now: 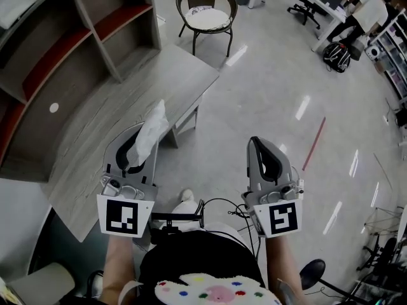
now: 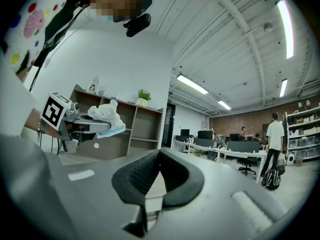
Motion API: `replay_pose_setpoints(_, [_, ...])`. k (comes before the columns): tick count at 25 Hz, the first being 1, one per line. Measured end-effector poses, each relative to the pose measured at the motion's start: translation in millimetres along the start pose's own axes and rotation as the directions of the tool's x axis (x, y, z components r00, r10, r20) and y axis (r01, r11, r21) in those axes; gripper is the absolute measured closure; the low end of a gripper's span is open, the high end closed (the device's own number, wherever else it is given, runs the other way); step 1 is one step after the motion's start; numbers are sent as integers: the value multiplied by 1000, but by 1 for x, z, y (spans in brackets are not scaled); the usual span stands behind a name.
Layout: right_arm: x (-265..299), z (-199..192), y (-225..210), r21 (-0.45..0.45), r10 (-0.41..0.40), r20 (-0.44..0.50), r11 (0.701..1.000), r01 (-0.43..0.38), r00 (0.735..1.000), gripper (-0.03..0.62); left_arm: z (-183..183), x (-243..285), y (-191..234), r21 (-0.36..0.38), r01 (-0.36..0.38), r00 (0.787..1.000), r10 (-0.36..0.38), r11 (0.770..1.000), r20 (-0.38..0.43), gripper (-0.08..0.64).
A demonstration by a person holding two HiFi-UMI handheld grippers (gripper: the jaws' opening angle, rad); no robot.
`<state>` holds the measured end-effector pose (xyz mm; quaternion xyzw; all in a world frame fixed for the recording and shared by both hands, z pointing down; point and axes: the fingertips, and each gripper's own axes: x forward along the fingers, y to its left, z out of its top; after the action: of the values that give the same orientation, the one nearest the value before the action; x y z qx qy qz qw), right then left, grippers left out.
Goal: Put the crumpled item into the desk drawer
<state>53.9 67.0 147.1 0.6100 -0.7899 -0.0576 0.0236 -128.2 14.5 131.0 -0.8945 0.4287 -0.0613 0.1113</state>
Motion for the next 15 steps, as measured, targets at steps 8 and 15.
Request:
replay_pose_setpoints(8, [54, -13, 12, 12, 17, -7, 1000, -17, 1000, 583, -26, 25, 36, -12, 15, 1000, -15, 1000, -17, 505])
replay_pose_setpoints(15, [77, -21, 12, 13, 22, -41, 1000, -22, 999, 583, -37, 41, 45, -9, 50, 998, -51, 999, -33, 505])
